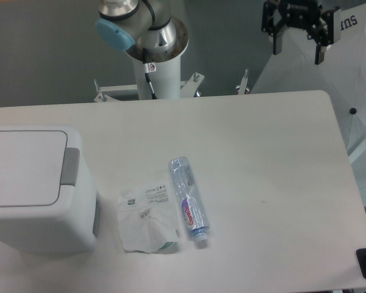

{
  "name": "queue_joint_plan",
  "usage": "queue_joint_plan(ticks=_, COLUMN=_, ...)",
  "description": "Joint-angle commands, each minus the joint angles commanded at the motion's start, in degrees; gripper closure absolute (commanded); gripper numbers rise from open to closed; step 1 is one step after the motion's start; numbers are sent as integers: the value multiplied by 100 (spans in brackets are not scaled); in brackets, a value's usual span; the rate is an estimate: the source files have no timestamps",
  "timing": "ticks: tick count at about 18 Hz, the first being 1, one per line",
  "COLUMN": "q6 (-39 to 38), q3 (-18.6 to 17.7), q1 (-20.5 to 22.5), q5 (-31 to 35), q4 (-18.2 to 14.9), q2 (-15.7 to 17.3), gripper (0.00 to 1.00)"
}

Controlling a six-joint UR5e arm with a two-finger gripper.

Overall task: Open the trash can
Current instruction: 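Move the open gripper across the table toward the white trash can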

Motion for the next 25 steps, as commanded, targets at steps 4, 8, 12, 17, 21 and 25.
queue_joint_plan(ticks=4, q6=-9, q3=26, q1=0, q5=0, q4=-26, q2=0, gripper=0)
queue_joint_plan(ticks=8, q6=-594, q3=79, q1=-184, q5=-157, q4=-18, q2=-35, gripper=0)
queue_joint_plan(ticks=12, q6=-2001, q3=9, q1=-710, q5=-492, q4=429, q2=-123, gripper=0)
queue_joint_plan(ticks=17, q6=-3969, q3=9, q1=-1282, q5=-501, q4=737, q2=-184, gripper=0)
queue_joint_plan(ticks=21, q6=-5174, q3=-17, q1=-1915, q5=-492, q4=1063, q2=-334, gripper=0)
queue_joint_plan(ticks=25, q6=-6246, q3=18, q1=-2557, q5=-492, q4=1265, q2=-553, gripper=0)
